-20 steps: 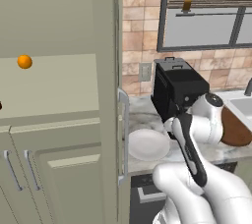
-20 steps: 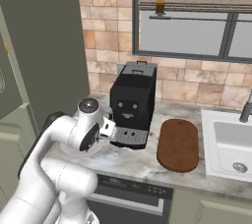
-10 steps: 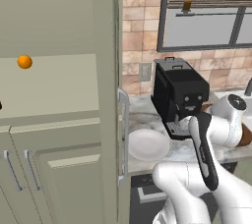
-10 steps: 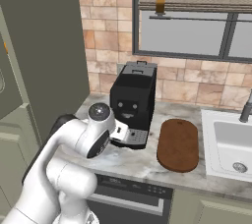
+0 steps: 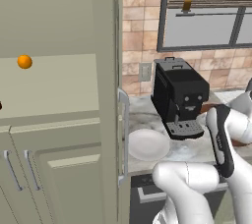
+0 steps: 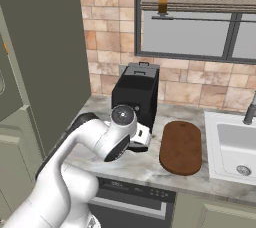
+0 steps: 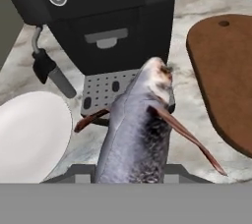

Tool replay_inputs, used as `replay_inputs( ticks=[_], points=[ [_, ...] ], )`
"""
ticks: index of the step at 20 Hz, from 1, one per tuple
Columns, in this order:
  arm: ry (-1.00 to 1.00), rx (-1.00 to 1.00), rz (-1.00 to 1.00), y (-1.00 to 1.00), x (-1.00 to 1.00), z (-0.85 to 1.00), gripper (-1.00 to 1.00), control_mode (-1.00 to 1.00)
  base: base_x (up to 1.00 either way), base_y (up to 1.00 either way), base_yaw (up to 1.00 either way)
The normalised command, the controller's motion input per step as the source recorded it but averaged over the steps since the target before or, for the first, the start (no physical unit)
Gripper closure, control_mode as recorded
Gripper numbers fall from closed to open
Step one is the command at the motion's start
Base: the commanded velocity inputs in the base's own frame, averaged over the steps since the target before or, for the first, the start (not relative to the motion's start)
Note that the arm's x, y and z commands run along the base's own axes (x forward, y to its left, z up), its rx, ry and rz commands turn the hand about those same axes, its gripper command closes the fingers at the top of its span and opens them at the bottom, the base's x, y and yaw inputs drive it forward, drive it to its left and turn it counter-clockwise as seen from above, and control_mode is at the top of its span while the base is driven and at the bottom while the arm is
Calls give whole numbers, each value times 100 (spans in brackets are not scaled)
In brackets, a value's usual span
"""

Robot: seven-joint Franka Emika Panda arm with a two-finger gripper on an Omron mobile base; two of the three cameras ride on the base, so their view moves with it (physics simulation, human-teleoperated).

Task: Pick the fish from the plate and place it on the cutting board. Then pick the condiment bottle from the cabinet and place it next to the cutting board.

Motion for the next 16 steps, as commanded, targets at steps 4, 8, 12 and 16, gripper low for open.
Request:
replay_inputs(
  ticks=[4, 8, 12, 16],
  points=[
    [0, 2, 0, -55, 0, 5, 100, -100, 0, 0, 0],
    [0, 1, 0, -51, 0, 0, 100, -100, 0, 0, 0],
    [0, 0, 0, -48, 0, 0, 100, -100, 0, 0, 0],
    [0, 0, 0, -43, 5, 0, 100, -100, 0, 0, 0]
  ],
)
